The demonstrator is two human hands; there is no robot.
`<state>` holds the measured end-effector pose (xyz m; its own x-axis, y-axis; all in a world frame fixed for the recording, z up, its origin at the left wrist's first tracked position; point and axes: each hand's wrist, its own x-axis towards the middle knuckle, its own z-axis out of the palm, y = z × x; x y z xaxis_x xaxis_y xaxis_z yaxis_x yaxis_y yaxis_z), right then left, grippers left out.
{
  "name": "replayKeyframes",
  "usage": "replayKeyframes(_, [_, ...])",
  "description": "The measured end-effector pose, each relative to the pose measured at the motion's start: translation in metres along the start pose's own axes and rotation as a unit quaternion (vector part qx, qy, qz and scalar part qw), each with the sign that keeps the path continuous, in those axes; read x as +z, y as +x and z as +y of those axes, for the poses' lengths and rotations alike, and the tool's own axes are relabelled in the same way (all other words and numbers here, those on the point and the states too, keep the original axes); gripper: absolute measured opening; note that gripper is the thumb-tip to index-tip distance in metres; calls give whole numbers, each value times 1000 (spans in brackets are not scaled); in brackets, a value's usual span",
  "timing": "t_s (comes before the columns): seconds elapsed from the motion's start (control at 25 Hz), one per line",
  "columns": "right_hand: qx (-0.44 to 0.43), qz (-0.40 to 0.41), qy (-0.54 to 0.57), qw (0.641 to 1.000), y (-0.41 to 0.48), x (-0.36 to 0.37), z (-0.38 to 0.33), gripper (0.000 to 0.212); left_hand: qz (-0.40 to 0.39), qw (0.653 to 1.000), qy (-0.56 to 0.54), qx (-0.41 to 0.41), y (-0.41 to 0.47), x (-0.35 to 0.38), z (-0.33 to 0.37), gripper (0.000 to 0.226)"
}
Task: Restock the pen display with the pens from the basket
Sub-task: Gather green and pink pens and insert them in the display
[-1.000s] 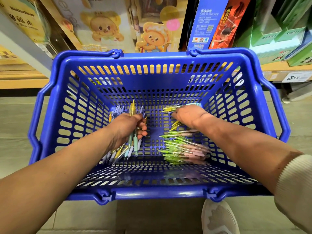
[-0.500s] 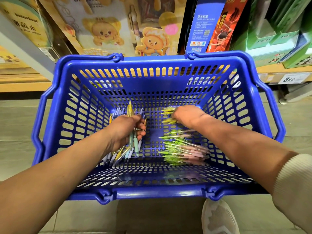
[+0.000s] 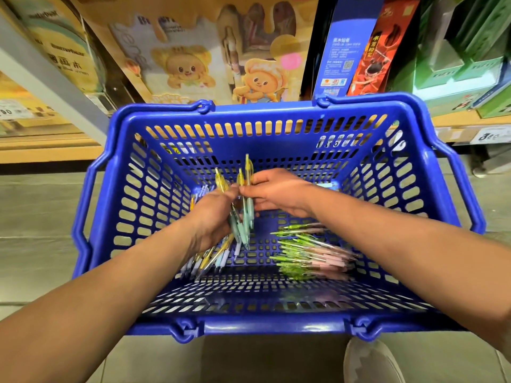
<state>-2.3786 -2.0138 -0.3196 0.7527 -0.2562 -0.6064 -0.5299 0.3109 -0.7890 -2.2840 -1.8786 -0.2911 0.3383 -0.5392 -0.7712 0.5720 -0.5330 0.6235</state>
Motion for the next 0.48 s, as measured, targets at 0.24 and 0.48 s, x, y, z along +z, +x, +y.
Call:
replayKeyframes(0.24, [-38, 102, -101, 989, -1, 21, 5, 37, -3, 1000, -21, -13, 1, -1, -1, 42])
replayKeyframes(0.48, [-83, 49, -174, 980, -8, 26, 14, 36, 14, 1000, -16, -13, 6, -9, 2, 48])
